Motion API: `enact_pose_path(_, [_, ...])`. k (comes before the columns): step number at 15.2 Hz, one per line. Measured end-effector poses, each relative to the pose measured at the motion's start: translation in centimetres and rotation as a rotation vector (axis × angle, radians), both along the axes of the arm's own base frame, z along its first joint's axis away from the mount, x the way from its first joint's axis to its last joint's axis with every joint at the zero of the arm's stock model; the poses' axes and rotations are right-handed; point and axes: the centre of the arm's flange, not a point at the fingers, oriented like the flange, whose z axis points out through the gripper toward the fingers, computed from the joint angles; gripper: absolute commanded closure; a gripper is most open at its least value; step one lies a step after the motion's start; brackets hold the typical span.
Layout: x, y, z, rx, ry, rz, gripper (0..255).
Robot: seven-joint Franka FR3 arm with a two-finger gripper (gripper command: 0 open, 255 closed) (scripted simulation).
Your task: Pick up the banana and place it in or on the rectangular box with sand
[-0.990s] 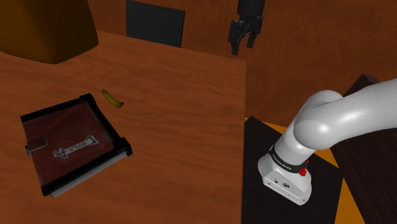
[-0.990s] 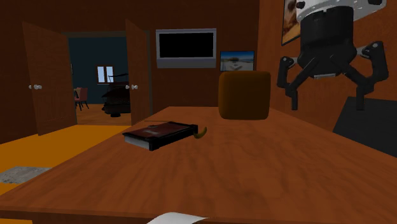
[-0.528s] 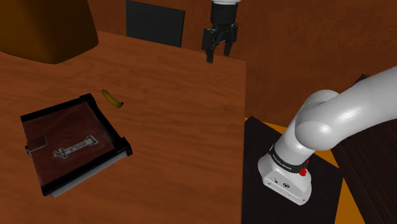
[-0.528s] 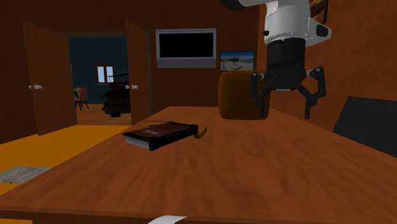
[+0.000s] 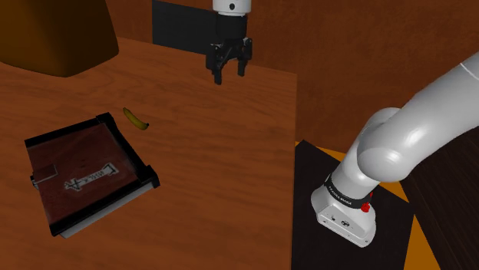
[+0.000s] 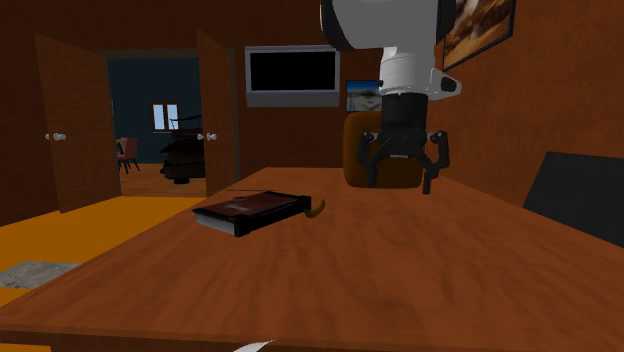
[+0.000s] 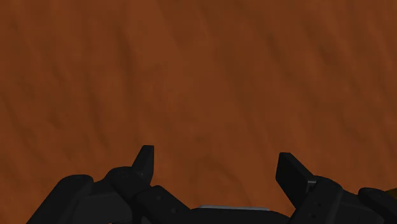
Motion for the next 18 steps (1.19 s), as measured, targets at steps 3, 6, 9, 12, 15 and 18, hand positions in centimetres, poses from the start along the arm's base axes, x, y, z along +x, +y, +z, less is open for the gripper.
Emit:
enact_pose_path(3, [1.4,3.8,-1.3,0.018,0.002,0.011,0])
enact_pose_path(6, [3.5,6.9,-2.0,0.035,0.003,0.022,0])
enact_pose_path(9, [5.7,10.1,-2.7,0.053,0.004,0.033,0])
enact_pose_path(12, [7.1,12.8,-3.6,0.07,0.006,0.043,0])
enact_pose_path(15, [9.1,16.3,-4.0,0.087,0.007,0.054,0])
enact_pose_path(18, [10.7,19.9,-5.0,0.105,0.009,0.066,0])
